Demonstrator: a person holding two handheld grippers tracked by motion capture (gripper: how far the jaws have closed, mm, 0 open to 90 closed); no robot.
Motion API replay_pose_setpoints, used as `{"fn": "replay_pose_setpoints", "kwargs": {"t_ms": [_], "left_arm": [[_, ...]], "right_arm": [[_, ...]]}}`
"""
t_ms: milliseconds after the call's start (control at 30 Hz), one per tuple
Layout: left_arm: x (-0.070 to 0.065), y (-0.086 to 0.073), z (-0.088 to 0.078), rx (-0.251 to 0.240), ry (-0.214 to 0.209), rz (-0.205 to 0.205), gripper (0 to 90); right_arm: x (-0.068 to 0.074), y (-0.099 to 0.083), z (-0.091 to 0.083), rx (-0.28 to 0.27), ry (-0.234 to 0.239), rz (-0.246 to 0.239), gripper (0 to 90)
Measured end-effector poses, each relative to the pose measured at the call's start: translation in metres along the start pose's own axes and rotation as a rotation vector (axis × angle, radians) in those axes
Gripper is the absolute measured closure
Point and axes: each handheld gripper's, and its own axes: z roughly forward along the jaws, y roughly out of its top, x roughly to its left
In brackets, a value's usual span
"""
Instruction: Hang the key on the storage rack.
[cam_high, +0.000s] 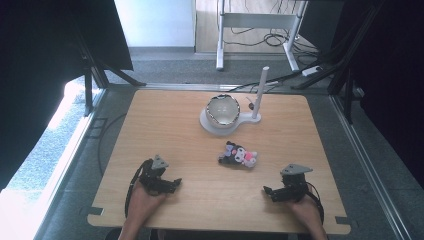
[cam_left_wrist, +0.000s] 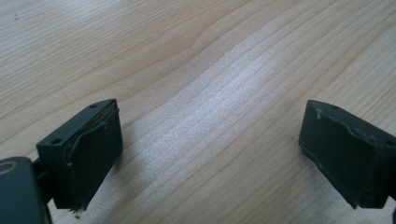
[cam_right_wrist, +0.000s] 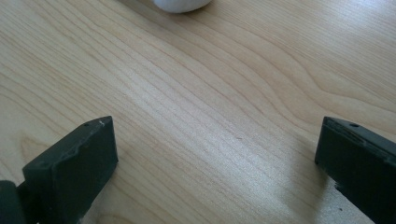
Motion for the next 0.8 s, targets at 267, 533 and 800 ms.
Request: {"fn": "replay_pose_setpoints", "kwargs": {"t_ms": [267, 533, 800], "left_arm": [[0.0000, 0.0000, 0.0000, 0.000, 0.000, 0.000, 6.2], [0.0002, 0.0000, -0.0001, 0.001, 0.000, 0.001, 6.2], [0.0003, 0.0001, -0.0002, 0.003, -0.001, 0.003, 6.2]], "right_arm": [[0.0000, 0.0000, 0.0000, 0.000, 0.001, 0.000, 0.0], [-0.0001, 0.0002, 0.0000, 0.001, 0.001, 0.000, 0.0], [-0.0008, 0.0007, 0.0003, 0.001, 0.005, -0.005, 0.0]]}}
